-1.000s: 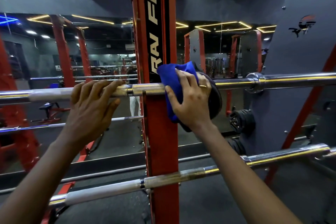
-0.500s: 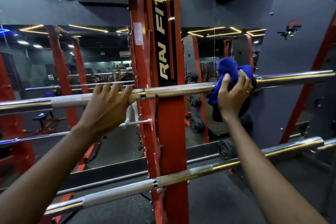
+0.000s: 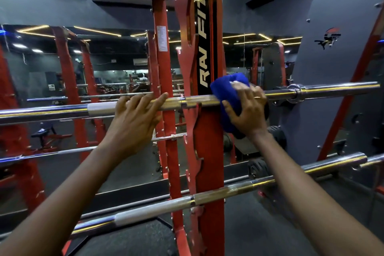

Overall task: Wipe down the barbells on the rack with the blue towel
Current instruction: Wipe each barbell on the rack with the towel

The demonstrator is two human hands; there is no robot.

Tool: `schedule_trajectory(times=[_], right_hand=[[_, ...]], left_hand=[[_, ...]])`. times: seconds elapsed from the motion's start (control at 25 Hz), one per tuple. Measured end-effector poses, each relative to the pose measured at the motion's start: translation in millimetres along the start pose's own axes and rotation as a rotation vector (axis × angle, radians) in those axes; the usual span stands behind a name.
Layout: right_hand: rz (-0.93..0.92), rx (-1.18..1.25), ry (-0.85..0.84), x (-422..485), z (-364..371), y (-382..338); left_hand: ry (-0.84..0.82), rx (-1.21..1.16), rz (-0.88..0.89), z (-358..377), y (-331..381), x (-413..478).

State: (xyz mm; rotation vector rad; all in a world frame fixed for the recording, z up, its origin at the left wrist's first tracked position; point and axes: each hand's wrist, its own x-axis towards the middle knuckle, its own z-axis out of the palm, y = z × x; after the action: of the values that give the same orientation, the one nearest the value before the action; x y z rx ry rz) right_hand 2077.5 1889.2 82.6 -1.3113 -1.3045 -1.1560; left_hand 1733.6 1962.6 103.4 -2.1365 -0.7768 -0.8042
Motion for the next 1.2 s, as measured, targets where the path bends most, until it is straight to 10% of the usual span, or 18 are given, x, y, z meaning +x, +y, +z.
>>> schedule_trajectory(times=[0.24, 0.48, 0.68, 1.0, 1.2], right_hand=[[0.672, -0.005, 0.180, 20, -3, 26], [0.219, 0.075, -0.004, 1, 8, -56], [0.155, -0.006, 0.110, 7, -5, 21], [0.785, 0.136, 0.226, 18, -6, 47], [0.504, 0.355, 0.112, 5, 1, -66]], left_hand=[[-0.005, 0.047, -0.034, 8, -2, 0], [-0.148, 0.113, -0.012, -20, 2, 22], [-0.596, -0.386, -0.105, -55, -22, 64], [-0.051, -0.012, 0.065, -10, -17, 23], [-0.011, -0.028, 0.027, -17, -17, 10]])
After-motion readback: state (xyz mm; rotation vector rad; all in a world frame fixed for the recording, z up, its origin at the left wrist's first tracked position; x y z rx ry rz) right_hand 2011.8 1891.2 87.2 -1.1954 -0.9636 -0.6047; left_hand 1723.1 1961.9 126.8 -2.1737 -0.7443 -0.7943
